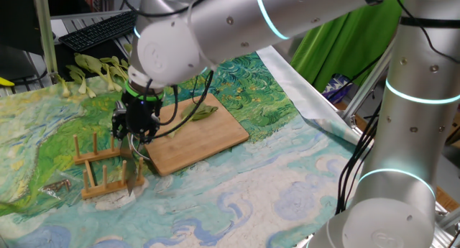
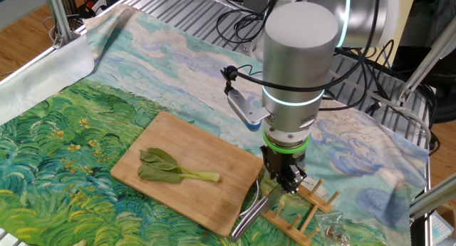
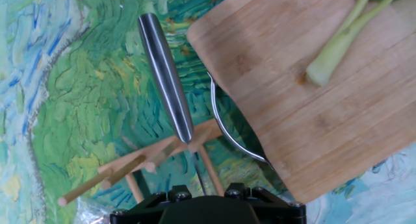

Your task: Chop the pakchoi

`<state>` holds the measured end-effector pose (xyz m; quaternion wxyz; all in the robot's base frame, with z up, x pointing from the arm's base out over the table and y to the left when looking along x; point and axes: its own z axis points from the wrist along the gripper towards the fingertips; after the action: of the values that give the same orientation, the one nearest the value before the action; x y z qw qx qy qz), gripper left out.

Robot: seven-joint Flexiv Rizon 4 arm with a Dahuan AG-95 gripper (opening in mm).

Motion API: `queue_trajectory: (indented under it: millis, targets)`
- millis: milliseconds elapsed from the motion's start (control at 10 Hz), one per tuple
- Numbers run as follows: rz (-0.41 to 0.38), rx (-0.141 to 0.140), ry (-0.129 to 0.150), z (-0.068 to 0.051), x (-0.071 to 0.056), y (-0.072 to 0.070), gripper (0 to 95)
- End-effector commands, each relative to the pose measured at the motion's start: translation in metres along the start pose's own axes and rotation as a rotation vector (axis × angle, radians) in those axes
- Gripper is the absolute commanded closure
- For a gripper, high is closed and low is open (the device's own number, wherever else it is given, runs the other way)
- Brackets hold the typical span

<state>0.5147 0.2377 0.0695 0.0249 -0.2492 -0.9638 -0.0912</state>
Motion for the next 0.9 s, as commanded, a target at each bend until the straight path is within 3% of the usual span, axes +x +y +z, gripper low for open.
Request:
queue_trajectory:
  millis: [100, 900]
  targets:
    - [0.008, -0.007, -0.012, 0.004, -0.001, 0.0, 57.0]
    - [0.021, -0.029, -0.056, 0.022, -0.005, 0.0, 57.0]
